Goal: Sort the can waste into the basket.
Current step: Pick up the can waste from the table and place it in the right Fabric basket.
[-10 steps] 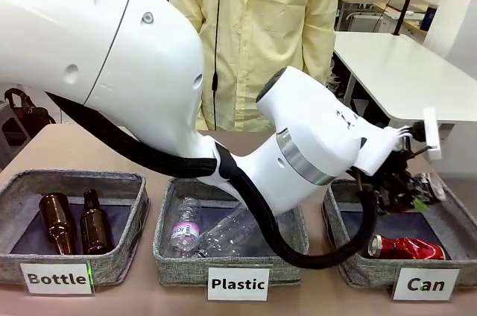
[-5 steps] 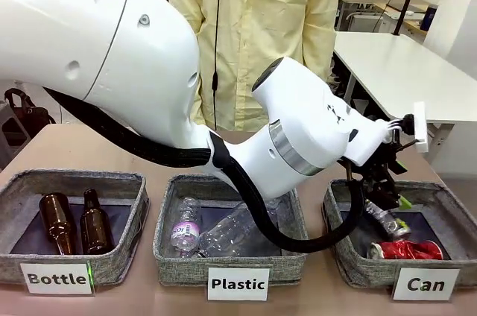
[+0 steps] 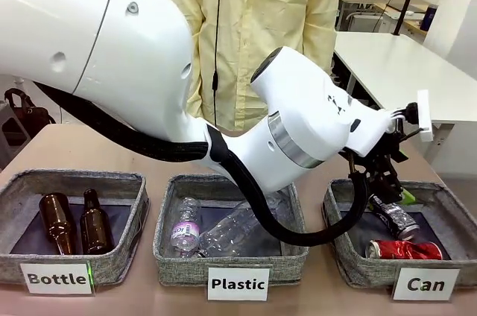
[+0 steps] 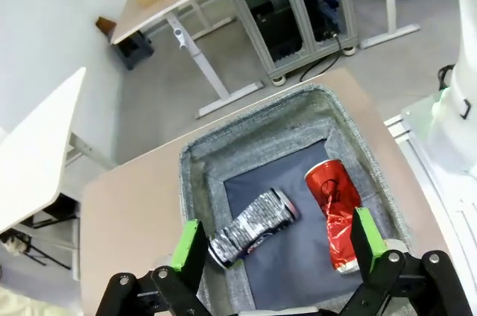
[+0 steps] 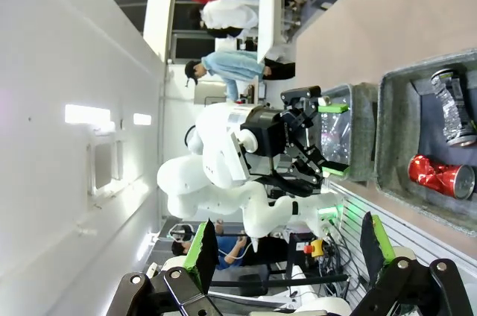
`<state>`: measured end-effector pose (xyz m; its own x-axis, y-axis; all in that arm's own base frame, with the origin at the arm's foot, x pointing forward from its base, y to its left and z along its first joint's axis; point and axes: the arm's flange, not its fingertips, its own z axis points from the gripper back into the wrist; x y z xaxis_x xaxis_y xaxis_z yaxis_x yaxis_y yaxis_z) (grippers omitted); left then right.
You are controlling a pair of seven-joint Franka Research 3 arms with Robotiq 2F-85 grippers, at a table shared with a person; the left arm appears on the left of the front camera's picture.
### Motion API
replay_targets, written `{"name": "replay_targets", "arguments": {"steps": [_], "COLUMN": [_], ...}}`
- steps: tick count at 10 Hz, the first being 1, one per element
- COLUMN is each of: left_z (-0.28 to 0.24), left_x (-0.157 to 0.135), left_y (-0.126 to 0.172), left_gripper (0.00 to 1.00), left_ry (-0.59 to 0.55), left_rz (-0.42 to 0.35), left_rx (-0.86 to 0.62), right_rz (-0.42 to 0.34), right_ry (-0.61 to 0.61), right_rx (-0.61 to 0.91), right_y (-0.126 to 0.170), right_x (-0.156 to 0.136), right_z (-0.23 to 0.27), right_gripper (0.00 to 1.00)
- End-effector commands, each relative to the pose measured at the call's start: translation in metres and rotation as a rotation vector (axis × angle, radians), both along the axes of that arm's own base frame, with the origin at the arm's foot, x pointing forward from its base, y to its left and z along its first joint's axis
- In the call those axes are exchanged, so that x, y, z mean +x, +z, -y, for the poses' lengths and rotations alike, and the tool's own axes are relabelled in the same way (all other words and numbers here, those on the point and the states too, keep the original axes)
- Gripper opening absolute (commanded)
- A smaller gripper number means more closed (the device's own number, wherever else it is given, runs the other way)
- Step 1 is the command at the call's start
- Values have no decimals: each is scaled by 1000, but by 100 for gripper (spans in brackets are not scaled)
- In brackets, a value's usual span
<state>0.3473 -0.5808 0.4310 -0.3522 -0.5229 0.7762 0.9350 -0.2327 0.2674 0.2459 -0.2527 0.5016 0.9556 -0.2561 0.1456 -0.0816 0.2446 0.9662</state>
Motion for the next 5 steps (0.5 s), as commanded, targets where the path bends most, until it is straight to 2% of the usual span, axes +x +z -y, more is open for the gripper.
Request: {"name": "replay_targets", "arguments": {"steps": [1, 2, 5], "left_z": [-17, -40, -135], "left_x": [13, 22, 44], "left_y": [18, 34, 90], "left_gripper": [100, 100, 100], "left_ry": [9, 100, 220], "left_rz": [-139, -193, -390], "left_rx": [19, 46, 18], "right_rz": [3, 24, 8], "right_ry": [-86, -85, 59], "right_rx": [22, -18, -6], "right_y": [2, 0, -2], "right_x": [13, 25, 52], "right_z": [-7, -24, -73], "right_gripper": [100, 100, 100]}}
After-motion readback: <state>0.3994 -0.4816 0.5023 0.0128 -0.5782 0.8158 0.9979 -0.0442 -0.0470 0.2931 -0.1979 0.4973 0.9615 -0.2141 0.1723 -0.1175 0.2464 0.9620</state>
